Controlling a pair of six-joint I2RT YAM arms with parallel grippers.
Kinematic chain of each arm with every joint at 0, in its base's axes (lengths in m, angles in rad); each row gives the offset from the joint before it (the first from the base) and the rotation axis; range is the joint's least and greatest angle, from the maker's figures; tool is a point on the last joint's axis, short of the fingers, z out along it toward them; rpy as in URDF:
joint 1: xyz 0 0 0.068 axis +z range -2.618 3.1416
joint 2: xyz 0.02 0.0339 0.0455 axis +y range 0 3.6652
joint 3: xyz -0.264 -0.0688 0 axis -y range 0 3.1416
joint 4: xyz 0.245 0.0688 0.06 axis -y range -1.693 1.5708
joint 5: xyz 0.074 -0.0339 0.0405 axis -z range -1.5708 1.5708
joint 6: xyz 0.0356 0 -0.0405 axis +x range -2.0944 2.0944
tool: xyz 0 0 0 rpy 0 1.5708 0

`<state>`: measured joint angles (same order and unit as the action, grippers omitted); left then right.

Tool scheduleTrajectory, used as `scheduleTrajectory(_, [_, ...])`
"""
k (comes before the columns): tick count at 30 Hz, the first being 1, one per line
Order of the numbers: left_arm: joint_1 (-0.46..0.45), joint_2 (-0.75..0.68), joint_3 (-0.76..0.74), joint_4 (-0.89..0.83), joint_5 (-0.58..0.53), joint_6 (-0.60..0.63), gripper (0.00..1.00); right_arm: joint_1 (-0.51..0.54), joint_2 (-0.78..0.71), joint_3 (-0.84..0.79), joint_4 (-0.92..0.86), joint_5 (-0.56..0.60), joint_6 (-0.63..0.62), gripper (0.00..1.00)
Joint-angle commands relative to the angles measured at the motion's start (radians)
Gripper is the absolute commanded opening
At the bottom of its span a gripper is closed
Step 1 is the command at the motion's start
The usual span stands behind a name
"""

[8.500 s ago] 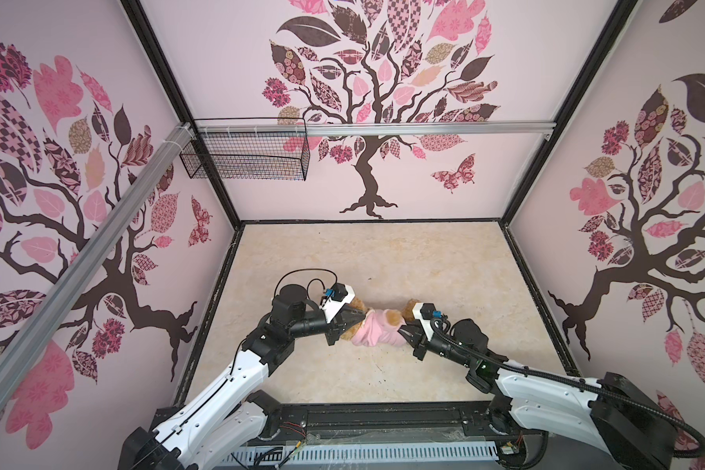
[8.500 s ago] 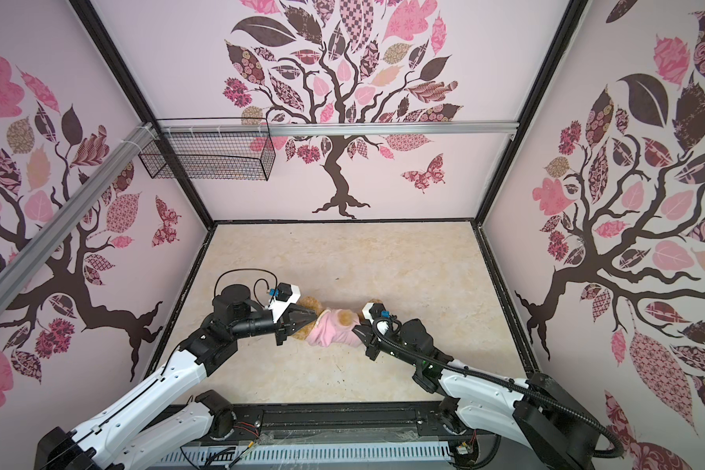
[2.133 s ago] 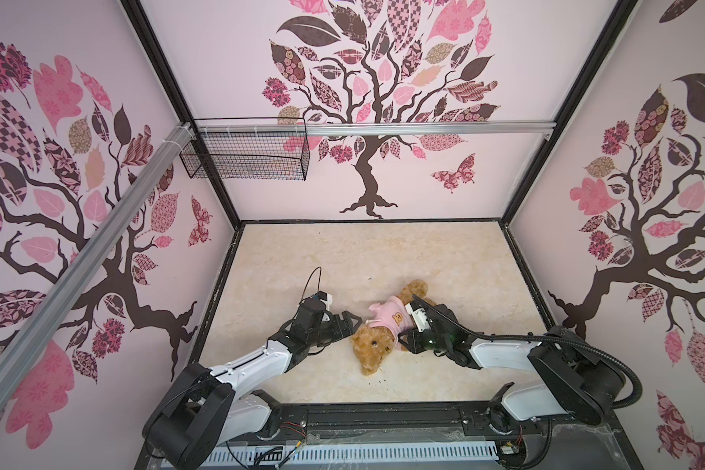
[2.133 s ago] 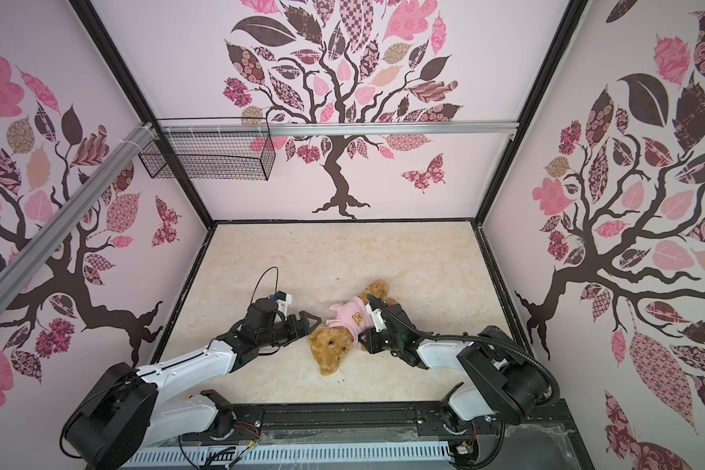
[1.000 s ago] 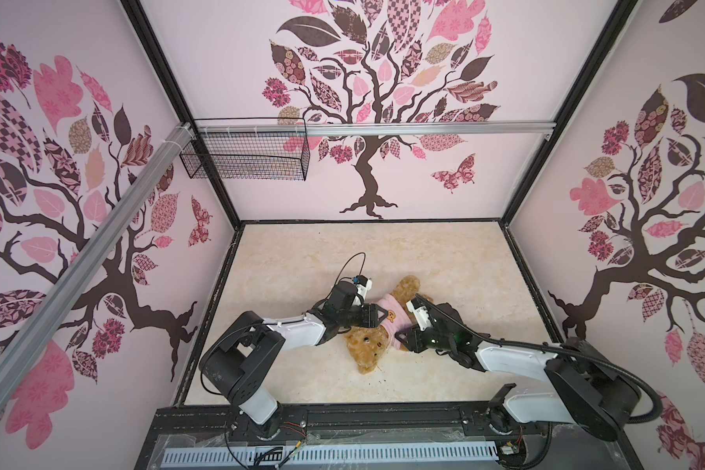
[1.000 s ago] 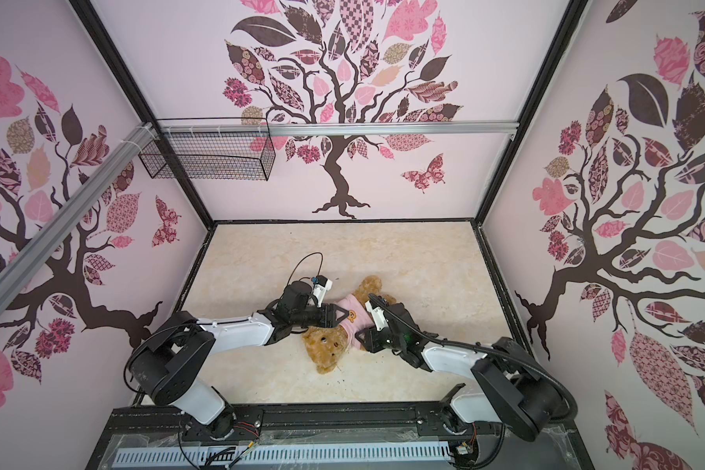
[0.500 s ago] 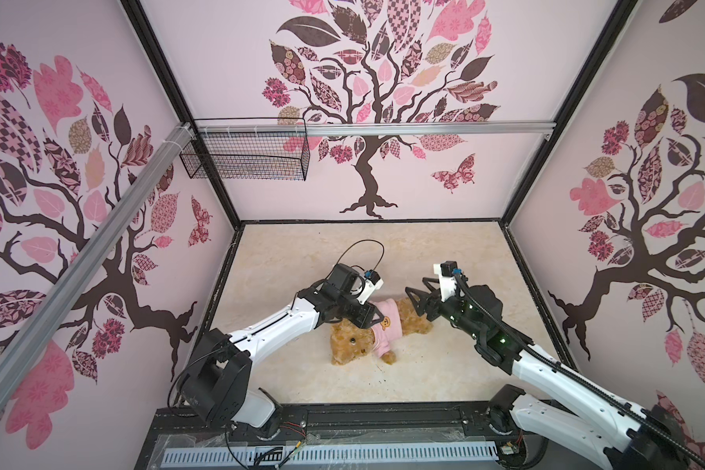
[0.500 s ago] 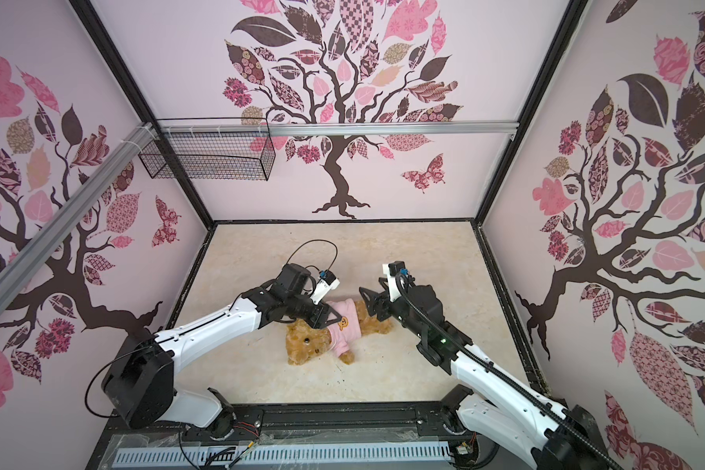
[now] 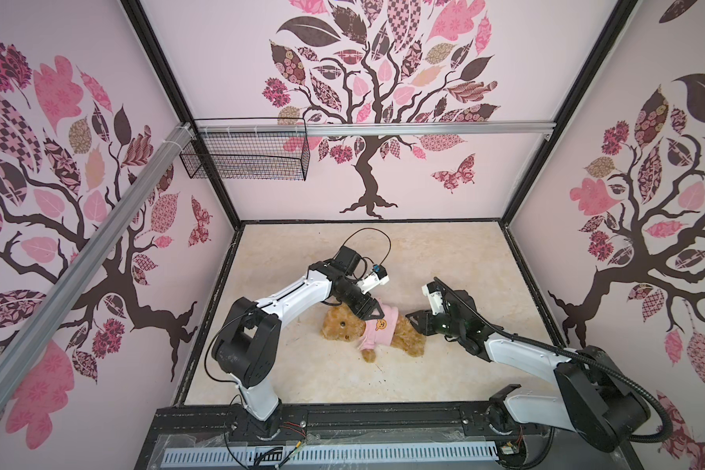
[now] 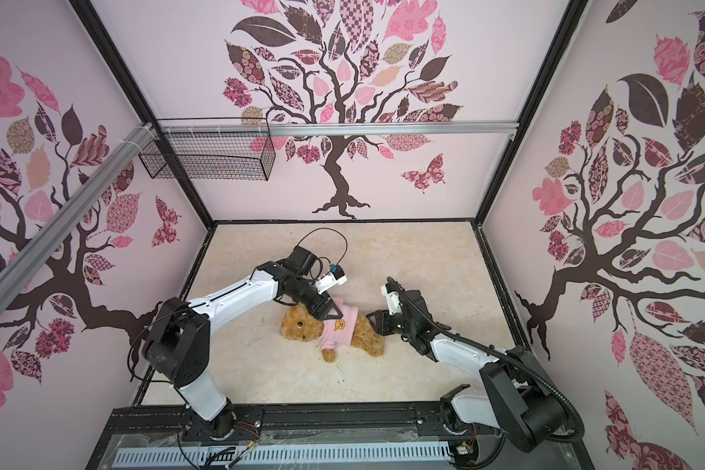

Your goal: Dress the teddy bear

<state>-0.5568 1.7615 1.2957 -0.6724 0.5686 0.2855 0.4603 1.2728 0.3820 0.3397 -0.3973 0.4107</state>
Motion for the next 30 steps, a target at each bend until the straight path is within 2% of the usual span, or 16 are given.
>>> scheduleTrajectory(1, [0.008, -0.011, 0.088, 0.105, -0.202, -0.078, 0.83, 0.020, 0.014, -0.042, 0.064, -0.033, 0.048, 0.38])
scheduleTrajectory(4, [-0.011, -0.064, 0.085, 0.144, -0.390, -0.164, 0.95, 0.089, 0.013, -0.067, 0.074, 0.006, 0.069, 0.37])
scheduleTrajectory(6, [-0.056, -0.134, 0.041, 0.153, -0.540, -0.197, 0.95, 0.131, 0.018, -0.071, 0.083, 0.013, 0.081, 0.36])
scheduleTrajectory(9, [-0.161, -0.266, -0.101, 0.193, -0.646, -0.226, 0.93, 0.143, 0.011, -0.074, 0.088, -0.006, 0.093, 0.36])
scheduleTrajectory(14, [-0.298, -0.491, -0.435, 0.394, -0.662, -0.302, 0.83, 0.143, -0.089, -0.069, -0.005, 0.128, 0.026, 0.45])
scheduleTrajectory(19, [-0.369, -0.519, -0.596, 0.504, -0.659, -0.291, 0.77, 0.141, -0.122, -0.059, -0.019, 0.169, 0.004, 0.52])
scheduleTrajectory(27, [-0.400, -0.393, -0.605, 0.602, -0.653, -0.291, 0.70, 0.141, -0.091, -0.046, -0.019, 0.147, 0.008, 0.54])
scheduleTrajectory(30, [-0.400, -0.357, -0.604, 0.636, -0.682, -0.281, 0.63, 0.141, -0.111, -0.039, -0.034, 0.157, 0.001, 0.55])
